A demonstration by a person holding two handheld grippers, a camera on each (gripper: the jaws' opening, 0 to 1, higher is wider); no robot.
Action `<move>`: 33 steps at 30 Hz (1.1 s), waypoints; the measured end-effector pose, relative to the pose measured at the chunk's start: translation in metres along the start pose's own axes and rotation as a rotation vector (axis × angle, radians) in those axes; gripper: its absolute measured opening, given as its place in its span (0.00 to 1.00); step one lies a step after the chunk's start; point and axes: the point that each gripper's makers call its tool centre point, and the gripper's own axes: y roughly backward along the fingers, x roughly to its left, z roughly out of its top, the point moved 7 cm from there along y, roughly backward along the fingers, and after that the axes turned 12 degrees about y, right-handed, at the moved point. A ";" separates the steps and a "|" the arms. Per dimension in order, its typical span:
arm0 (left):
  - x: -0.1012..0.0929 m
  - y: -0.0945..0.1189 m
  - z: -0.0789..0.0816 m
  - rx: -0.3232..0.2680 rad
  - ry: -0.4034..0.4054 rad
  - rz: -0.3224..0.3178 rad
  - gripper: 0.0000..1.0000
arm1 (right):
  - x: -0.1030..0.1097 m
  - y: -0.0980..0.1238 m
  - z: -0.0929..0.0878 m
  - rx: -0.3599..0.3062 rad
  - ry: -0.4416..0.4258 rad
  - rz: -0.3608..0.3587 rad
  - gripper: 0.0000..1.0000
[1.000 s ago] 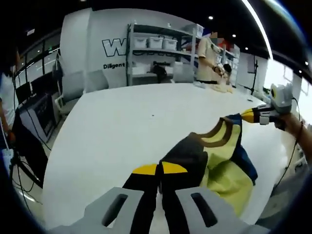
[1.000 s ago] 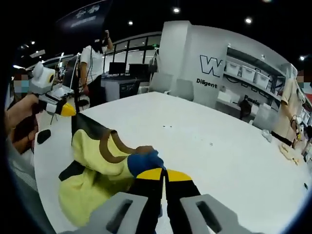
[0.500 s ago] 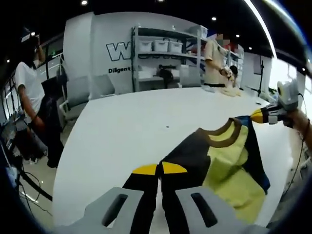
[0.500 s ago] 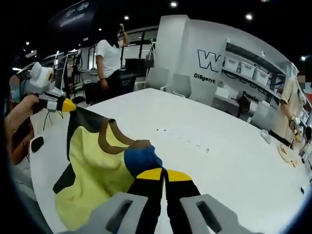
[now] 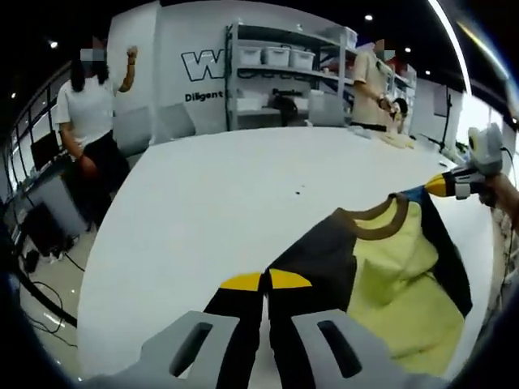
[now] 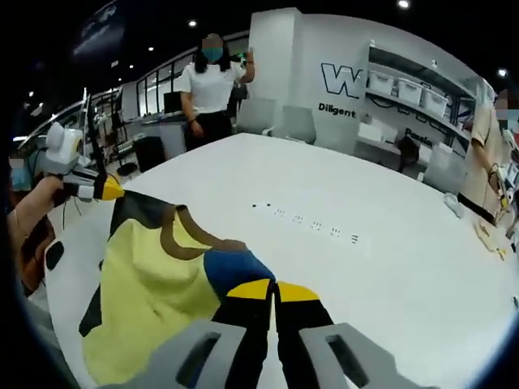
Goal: Fold the garment on the visible template until the final outline fits inside the template.
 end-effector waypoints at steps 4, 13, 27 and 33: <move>0.004 -0.013 -0.002 0.012 0.002 0.006 0.00 | -0.005 -0.013 -0.005 0.023 -0.006 0.002 0.00; 0.018 -0.049 -0.010 0.064 -0.023 0.053 0.00 | -0.009 -0.051 -0.020 0.081 -0.043 0.007 0.00; 0.025 -0.079 -0.014 0.129 -0.105 0.111 0.00 | -0.019 -0.090 -0.030 0.105 -0.118 -0.048 0.00; 0.031 -0.093 -0.015 0.157 -0.132 0.128 0.00 | -0.018 -0.102 -0.036 0.126 -0.084 -0.053 0.00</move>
